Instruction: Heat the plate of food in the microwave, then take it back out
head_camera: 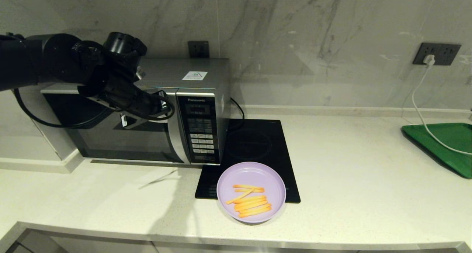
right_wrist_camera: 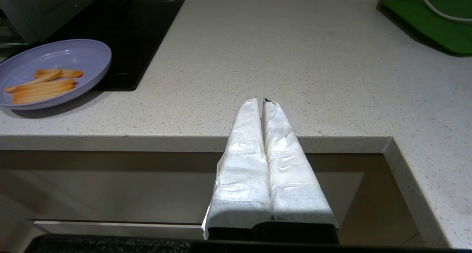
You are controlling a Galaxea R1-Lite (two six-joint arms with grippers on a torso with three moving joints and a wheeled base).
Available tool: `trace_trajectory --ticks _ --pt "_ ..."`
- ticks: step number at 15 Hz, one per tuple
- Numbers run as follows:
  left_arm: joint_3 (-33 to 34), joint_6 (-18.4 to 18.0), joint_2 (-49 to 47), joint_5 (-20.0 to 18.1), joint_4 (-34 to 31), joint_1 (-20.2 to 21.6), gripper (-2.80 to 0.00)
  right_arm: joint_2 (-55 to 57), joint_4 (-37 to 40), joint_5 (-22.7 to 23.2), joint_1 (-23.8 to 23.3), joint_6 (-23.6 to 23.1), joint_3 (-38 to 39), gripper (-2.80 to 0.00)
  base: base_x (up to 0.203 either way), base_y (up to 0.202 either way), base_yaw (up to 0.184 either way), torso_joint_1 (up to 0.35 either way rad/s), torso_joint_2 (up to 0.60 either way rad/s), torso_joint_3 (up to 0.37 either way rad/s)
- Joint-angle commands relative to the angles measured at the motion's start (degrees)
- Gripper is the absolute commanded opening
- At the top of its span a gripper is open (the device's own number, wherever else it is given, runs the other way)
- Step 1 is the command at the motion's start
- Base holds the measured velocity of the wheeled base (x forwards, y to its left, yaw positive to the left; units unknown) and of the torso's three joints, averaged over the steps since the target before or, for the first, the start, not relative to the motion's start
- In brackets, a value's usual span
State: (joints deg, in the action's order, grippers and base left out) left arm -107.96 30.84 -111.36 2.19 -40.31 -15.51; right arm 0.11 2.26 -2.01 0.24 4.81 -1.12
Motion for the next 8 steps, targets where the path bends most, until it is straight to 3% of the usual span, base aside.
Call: trace_trajectory --ticks 1,4,8 --pt "0.95 0.34 3.69 0.0 -1.83 -0.04 -2.8 -0.02 0.02 -0.01 0.02 0.03 -0.02 -2.8 0.0 0.0 0.0 0.0 0.0 0.0" --pt "4.95 -0.4 14.55 -0.6 -6.76 -0.05 -2.8 -0.02 0.02 -0.01 0.02 0.03 0.0 -2.8 0.0 0.0 0.0 0.0 0.0 0.0" --pt "16.94 -6.92 34.15 0.4 -12.3 0.1 -2.8 -0.02 0.02 -0.01 0.02 0.03 -0.02 -2.8 0.0 0.0 0.0 0.0 0.0 0.0"
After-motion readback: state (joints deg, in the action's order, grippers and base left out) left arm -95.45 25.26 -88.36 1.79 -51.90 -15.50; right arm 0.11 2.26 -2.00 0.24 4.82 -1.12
